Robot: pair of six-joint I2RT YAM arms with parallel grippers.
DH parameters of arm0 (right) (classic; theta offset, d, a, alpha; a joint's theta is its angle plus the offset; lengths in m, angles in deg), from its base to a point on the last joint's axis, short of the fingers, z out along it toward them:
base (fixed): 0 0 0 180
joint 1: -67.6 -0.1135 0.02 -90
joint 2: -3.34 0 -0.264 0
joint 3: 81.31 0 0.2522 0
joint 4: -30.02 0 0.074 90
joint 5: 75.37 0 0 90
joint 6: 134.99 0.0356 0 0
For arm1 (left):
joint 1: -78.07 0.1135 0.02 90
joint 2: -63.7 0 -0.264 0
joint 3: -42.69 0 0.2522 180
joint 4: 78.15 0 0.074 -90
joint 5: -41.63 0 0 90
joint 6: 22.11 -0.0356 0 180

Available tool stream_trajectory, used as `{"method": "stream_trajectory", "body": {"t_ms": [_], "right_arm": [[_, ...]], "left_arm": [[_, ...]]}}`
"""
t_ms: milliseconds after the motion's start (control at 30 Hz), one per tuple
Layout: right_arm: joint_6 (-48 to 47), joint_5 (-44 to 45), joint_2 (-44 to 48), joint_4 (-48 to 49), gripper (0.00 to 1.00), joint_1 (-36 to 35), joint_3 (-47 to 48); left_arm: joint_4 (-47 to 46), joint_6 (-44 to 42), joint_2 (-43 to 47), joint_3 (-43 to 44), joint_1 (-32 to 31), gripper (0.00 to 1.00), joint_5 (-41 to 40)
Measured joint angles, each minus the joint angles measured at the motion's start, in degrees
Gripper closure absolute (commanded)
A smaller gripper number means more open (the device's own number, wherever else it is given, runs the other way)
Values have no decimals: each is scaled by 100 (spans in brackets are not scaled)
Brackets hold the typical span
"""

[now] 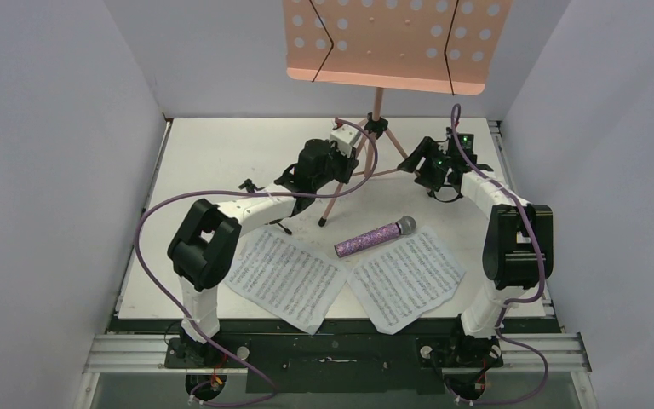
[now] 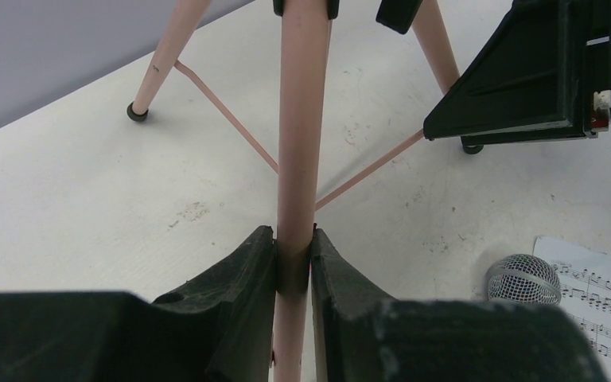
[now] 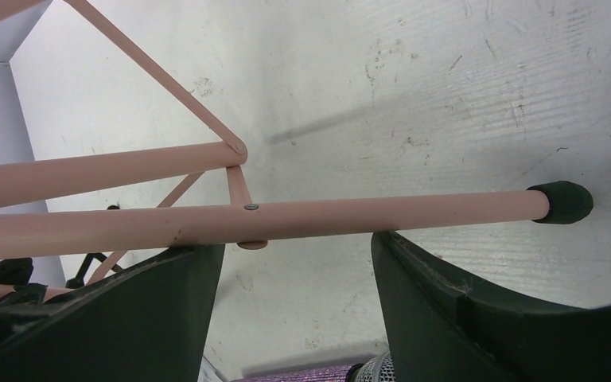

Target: Set up the instrument practice props

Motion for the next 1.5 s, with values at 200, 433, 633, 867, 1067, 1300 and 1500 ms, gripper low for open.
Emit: {"method": "stream_trajectory", "body": {"t_ms": [200, 433, 633, 867, 1067, 1300, 1500], "right_arm": [[-72, -31, 4, -50, 26, 0, 55], [-208, 7, 195, -238, 14, 0, 44], [-396, 52, 809, -487, 8, 0, -103], [-697, 197, 1604, -935, 4, 4, -299], [-1147, 431, 2430, -1659, 1, 4, -479], [-1355, 549, 3351, -2192, 0, 4, -903], [-1405, 540, 3418, -2498, 0, 4, -1078]], "left_arm": [[-94, -68, 2, 0, 28, 56, -42], [-466, -103, 184, -214, 70, 34, -107], [-833, -138, 579, -490, 68, 15, -63], [-1198, -223, 1364, -1123, 72, 6, -48], [-1241, -439, 2159, -1718, 114, 3, -48], [-876, -717, 3292, -2396, 138, 3, -197], [-149, -841, 4426, -2905, 140, 3, -719]]}}
